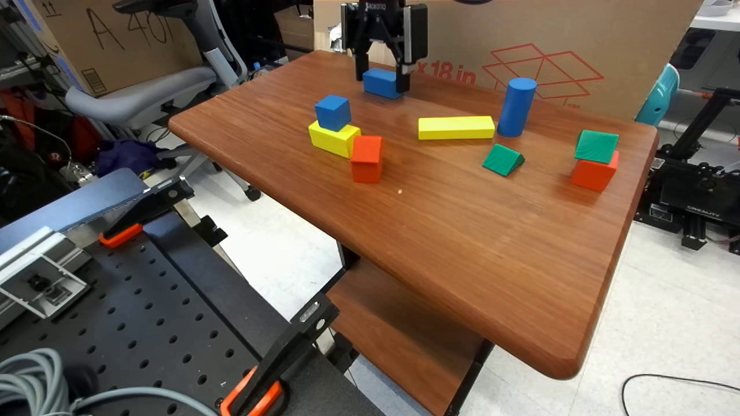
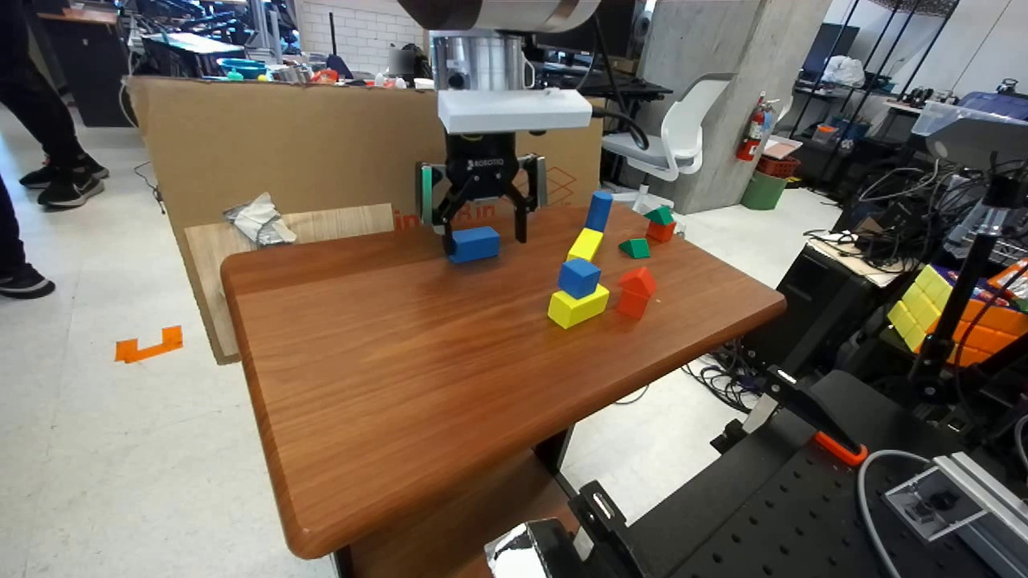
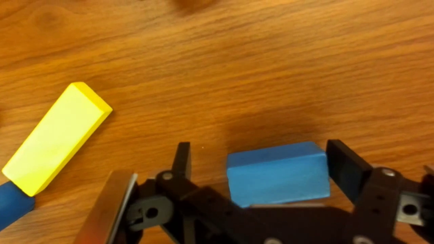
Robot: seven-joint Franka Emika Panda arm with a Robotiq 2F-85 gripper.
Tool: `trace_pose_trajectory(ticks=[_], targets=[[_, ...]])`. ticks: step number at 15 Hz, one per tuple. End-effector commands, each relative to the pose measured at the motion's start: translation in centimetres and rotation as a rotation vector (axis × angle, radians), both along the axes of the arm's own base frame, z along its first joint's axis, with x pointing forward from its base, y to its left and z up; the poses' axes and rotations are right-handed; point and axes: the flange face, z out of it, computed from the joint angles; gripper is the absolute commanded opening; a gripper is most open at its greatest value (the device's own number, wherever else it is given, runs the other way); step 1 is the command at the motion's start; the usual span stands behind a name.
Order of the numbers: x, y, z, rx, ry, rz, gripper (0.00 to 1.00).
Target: Move the blue block forward
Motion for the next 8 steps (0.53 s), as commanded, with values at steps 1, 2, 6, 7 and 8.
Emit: trace_pose_trajectory(ticks=[1, 2, 6, 7, 8], targets=[[1.0, 0.4, -0.4, -0.028, 0.028, 0.026, 0.72], [1.0, 0.5, -0.4, -0.031, 0.028, 0.033, 0.66], [0.6, 1.3, 0.5, -0.035, 0.024, 0.063, 0.43], [0.4, 1.7, 0.8, -0.045, 0.016, 0.067, 0.43], [-0.4, 2.4, 1.4, -0.035, 0.023, 0.088, 0.43]])
